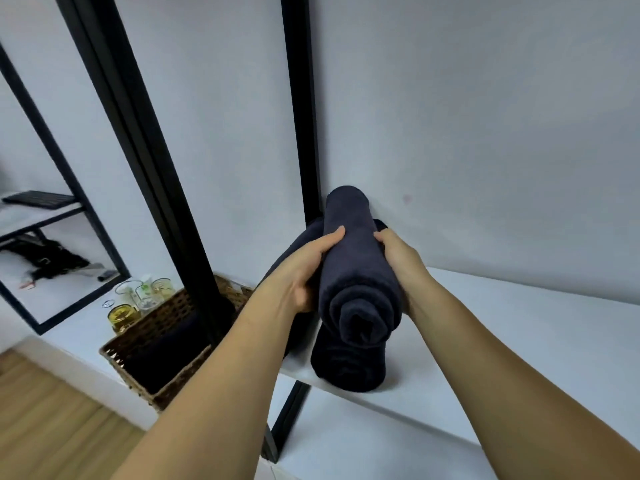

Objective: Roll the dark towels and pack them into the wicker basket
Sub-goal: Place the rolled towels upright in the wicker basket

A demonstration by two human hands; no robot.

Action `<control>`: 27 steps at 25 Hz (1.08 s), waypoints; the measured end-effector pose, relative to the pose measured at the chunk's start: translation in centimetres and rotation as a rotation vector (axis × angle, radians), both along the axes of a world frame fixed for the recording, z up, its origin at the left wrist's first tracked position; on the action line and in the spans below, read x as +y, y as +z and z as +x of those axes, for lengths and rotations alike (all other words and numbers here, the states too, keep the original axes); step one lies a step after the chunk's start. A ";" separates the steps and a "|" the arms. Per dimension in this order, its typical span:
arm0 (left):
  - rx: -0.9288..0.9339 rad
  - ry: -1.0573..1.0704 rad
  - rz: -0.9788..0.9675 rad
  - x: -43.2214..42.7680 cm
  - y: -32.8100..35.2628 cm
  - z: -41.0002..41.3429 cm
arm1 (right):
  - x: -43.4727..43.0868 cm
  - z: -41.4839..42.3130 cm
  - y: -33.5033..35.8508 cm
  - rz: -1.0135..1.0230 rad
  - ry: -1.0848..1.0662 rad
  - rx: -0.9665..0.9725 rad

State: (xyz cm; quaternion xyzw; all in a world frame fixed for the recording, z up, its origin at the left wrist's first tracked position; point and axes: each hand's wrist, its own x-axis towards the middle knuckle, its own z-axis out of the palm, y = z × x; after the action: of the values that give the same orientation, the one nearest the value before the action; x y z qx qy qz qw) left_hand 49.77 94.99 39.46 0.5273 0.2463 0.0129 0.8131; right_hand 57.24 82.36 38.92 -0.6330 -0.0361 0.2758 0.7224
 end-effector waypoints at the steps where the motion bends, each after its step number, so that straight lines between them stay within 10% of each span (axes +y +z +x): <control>1: -0.046 0.002 -0.003 -0.3 0.1 -0.1 | -0.1 -0.4 -0.1 0.022 -0.003 0.000; 8: -0.119 -0.132 0.259 -2.3 2.5 -5.9 | -2.8 -6.7 0.0 0.281 -0.038 -0.003; 19: -0.083 -0.485 0.145 2.4 -7.6 -27.9 | -0.6 -30.0 -7.8 0.385 -0.117 0.202; 27: -0.009 -0.266 -0.082 12.4 -10.0 -43.2 | 9.6 -41.4 -11.8 0.200 0.231 0.136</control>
State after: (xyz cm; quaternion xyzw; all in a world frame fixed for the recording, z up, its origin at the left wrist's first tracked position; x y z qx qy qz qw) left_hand 6.57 107.42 29.46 0.5213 0.1708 -0.1025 0.8298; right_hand 15.81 91.96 27.12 -0.5296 -0.0869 0.3940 0.7462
